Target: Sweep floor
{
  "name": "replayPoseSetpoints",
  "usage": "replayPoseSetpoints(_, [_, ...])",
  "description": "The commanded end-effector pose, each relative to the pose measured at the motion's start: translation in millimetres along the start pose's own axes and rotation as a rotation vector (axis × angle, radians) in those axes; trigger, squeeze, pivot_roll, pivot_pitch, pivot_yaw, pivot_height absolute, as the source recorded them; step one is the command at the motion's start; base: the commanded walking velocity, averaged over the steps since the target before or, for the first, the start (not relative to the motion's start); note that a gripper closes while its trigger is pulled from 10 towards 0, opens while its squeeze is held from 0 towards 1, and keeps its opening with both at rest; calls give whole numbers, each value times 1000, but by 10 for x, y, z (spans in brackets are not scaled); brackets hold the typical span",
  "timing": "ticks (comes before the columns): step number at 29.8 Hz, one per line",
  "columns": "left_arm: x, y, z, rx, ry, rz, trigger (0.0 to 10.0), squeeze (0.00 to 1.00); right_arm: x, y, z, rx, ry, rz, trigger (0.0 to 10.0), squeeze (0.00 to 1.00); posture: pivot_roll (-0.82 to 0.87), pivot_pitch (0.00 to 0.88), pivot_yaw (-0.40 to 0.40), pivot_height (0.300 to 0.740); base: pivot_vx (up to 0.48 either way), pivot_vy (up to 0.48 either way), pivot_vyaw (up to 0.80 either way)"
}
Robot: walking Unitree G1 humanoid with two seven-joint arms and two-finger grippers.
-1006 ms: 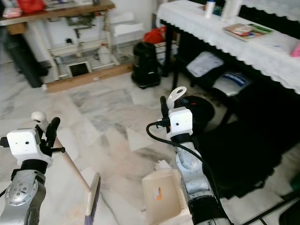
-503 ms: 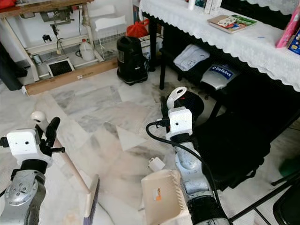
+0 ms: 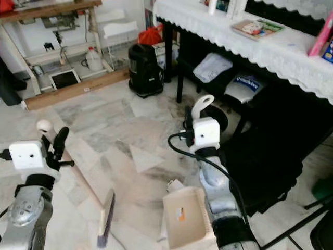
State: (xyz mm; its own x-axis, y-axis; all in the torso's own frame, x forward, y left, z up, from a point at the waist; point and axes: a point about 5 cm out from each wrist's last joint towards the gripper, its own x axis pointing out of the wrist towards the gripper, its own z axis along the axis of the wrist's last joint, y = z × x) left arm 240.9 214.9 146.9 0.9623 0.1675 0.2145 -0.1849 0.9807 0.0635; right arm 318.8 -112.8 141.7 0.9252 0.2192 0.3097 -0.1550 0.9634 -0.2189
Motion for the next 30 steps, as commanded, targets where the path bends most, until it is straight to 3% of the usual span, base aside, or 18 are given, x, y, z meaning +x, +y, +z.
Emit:
replayPoseSetpoints(1, [40, -26, 142, 13, -71, -11, 10000, 0, 29, -87, 56, -3, -29, -23, 10000, 0, 16, 67, 47, 740, 0, 0, -481])
replayPoseSetpoints(23, [44, -26, 131, 18, -64, -12, 10000, 0, 34, -80, 59, -1, -31, -25, 10000, 0, 16, 70, 47, 740, 0, 0, 0])
replayPoseSetpoints(30, [38, -24, 122, 16, -62, -8, 10000, 0, 40, -85, 68, -8, -43, -22, 10000, 0, 17, 60, 45, 740, 0, 0, -686])
